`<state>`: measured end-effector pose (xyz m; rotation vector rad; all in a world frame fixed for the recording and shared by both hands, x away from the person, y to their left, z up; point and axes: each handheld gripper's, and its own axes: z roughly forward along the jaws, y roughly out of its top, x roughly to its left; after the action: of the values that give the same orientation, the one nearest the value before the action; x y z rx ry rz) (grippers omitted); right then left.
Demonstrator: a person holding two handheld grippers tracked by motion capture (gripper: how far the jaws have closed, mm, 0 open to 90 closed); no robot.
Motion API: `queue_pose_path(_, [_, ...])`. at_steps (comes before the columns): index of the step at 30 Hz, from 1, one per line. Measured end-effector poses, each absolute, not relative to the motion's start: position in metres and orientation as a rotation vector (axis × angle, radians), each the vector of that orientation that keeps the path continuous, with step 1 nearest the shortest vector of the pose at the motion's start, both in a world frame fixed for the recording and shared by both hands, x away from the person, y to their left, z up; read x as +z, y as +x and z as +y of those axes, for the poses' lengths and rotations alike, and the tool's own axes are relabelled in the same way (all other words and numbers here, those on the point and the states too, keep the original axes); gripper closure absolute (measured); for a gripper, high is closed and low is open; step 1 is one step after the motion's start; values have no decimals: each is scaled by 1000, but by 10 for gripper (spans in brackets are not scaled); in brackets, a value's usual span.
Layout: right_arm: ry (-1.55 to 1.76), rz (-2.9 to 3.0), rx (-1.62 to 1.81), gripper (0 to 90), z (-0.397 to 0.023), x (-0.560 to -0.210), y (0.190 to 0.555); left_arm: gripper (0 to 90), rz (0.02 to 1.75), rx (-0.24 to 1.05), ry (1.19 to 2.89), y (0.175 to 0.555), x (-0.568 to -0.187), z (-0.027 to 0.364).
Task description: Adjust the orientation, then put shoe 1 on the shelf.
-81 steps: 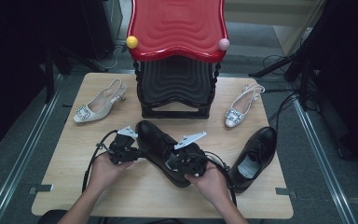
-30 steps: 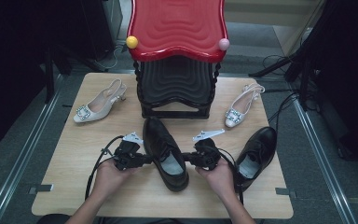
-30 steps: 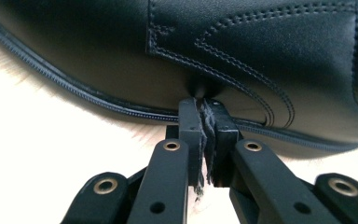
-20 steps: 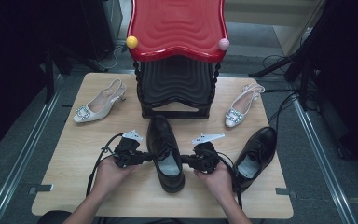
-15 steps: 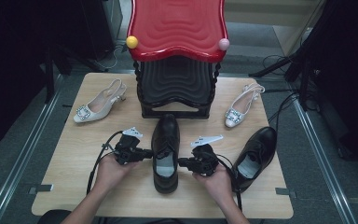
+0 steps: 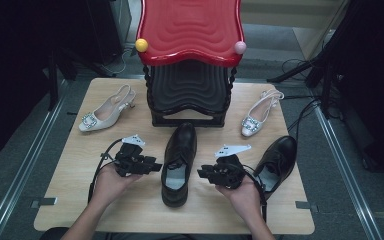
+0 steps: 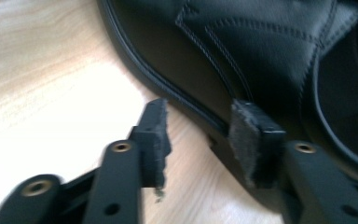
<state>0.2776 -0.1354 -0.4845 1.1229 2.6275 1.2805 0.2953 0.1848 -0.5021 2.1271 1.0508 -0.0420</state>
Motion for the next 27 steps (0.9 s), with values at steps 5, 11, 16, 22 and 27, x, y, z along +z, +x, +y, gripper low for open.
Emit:
queue_pose_path(5, [1130,2623,1281,737,-140,-474,280,447,1030,-61,2126,289,-502,189])
queue_pose_path(11, [1102,2616,1273,733,-149,-467,283,404,1032,-43,2134,284,-504,193])
queue_pose_path(16, [1128,2621,1253,713,-156,-469,286,393,1051,-47,2113,282,-504,197])
queue_pose_path(22, [1151,2621,1260,817,-167,-463,288,388,1046,-43,2115,282,-504,199])
queue_pose_path(27, [1199,2588,1245,886,-183,-457,284,387,1042,-45,2109,288,-503,198])
